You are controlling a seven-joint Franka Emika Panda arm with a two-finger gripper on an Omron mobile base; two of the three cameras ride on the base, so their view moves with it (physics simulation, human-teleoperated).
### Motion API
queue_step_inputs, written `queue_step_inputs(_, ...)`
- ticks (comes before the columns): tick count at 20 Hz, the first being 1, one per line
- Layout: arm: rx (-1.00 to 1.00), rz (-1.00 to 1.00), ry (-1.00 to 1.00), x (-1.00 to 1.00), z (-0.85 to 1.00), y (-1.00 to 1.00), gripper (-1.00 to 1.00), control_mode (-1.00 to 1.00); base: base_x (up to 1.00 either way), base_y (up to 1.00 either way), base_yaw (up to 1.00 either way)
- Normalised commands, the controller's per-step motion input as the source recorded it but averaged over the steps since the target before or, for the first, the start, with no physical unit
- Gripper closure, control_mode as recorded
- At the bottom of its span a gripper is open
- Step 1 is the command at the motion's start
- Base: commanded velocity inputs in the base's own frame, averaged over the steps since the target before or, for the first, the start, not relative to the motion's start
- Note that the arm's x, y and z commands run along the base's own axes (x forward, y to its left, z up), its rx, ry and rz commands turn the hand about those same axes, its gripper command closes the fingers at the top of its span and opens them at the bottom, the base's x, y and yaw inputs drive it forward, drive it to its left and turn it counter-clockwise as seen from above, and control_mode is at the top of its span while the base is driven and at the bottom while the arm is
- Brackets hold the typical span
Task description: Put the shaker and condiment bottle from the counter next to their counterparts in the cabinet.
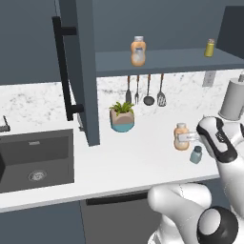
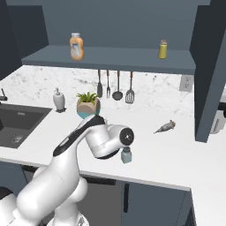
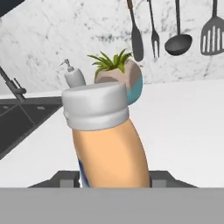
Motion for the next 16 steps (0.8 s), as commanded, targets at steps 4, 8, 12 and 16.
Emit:
queue_step_inputs(4,0.0,-0.03,0.0,0.0,0.62,0.2,1.0,-1.0,0.0,0.0,0.0)
queue_step_inputs(8,0.0,-0.03,-0.02,-0.03,0.65,0.1,1.0,-1.0,0.0,0.0,0.0)
queue_step_inputs(12,0.0,-0.03,-0.1,-0.02,0.73,0.15,1.0,-1.0,0.0,0.0,0.0)
queue_step_inputs(16,0.0,-0.03,-0.13,-0.15,0.79,0.22,1.0,-1.0,0.0,0.0,0.0)
